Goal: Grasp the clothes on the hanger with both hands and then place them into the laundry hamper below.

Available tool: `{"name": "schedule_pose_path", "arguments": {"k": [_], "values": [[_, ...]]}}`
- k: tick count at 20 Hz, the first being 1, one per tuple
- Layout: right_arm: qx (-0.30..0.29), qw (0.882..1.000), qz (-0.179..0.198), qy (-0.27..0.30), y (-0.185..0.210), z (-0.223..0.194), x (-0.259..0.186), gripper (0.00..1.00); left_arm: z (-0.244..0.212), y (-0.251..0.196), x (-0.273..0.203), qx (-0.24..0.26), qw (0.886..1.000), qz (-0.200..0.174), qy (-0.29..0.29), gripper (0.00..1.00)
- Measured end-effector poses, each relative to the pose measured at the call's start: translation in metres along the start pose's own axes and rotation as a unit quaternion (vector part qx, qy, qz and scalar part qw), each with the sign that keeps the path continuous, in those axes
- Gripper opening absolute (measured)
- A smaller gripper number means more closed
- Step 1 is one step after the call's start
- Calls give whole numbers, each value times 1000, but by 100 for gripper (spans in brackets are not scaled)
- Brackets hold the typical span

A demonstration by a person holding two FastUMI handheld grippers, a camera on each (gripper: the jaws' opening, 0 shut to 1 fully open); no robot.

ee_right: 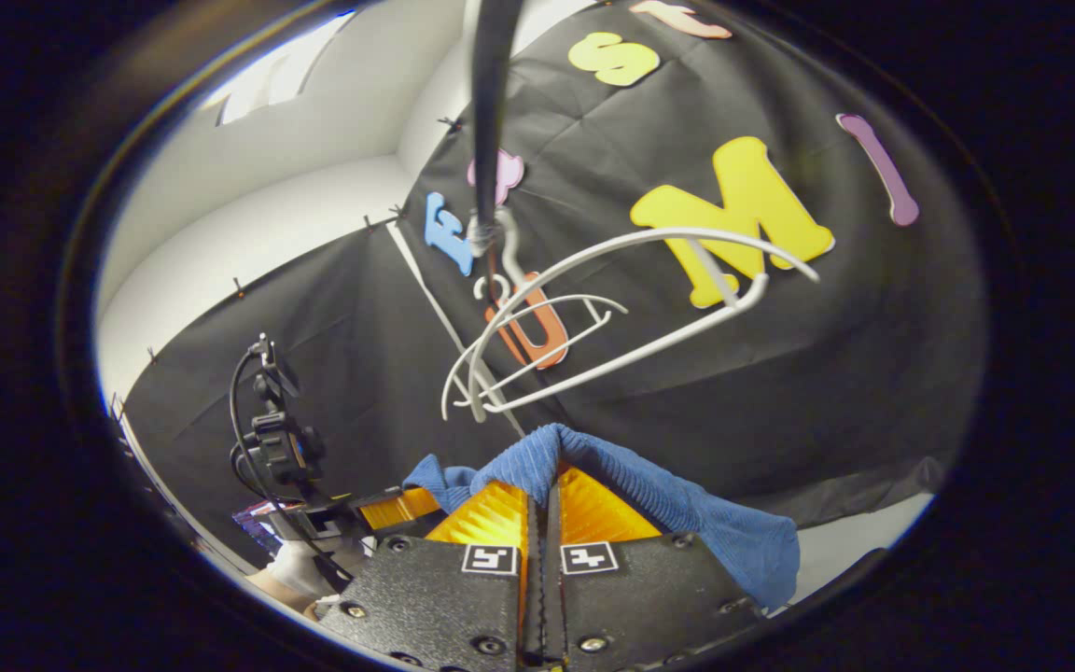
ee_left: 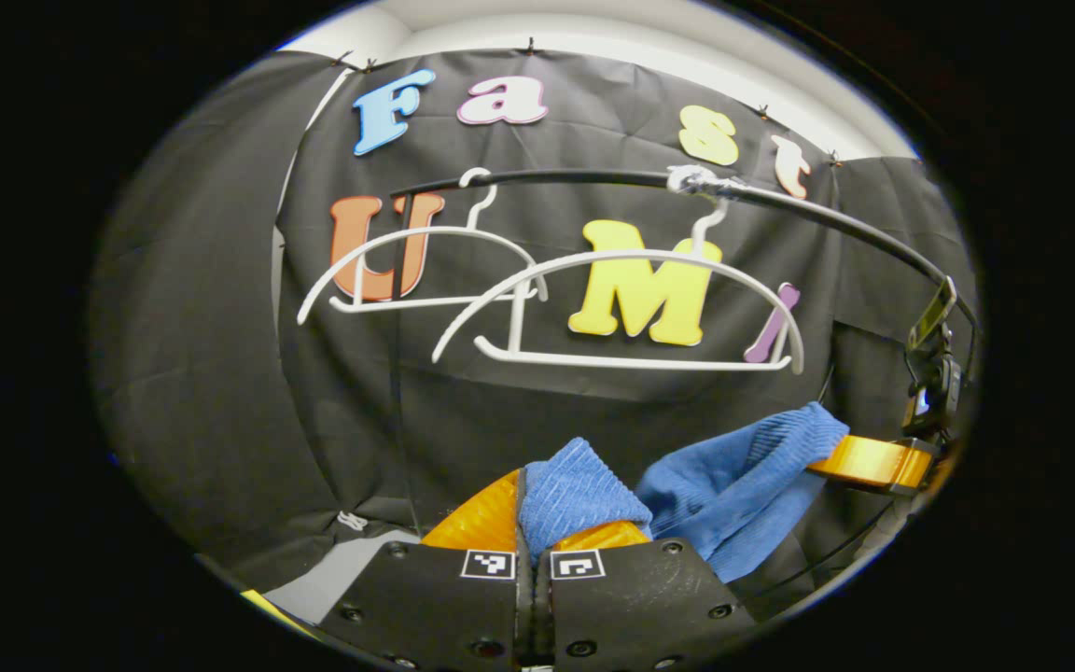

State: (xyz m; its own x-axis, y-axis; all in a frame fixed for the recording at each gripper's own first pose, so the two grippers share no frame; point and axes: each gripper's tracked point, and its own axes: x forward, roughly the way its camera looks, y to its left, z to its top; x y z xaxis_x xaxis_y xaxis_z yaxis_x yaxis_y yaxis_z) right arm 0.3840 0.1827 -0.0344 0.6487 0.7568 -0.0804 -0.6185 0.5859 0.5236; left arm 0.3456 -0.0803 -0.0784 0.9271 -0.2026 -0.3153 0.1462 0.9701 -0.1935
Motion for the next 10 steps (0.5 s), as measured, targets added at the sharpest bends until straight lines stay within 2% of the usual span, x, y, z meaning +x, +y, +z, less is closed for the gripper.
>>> {"name": "schedule_pose_path", "arguments": {"k": [3,4,5,7,8,9,10], "values": [[-10,1000,-2,10,18,-13,22,4,-6,0,-11,20,1000,-9,10,0],[-14,1000,-5,17,20,-16,27,4,-11,5,-15,22,1000,-6,15,5],[-18,1000,-8,25,23,-18,29,4,-18,11,-17,22,1000,-3,20,0],[-23,998,-21,47,21,-24,31,4,-39,23,-18,26,999,5,35,0],[-22,998,-30,60,21,-23,30,4,-52,28,-18,29,998,8,47,5],[-21,996,-40,74,20,-28,33,4,-68,32,-17,33,998,11,59,0],[-21,994,-52,90,17,-35,35,4,-85,35,-15,37,997,14,74,0]]}}
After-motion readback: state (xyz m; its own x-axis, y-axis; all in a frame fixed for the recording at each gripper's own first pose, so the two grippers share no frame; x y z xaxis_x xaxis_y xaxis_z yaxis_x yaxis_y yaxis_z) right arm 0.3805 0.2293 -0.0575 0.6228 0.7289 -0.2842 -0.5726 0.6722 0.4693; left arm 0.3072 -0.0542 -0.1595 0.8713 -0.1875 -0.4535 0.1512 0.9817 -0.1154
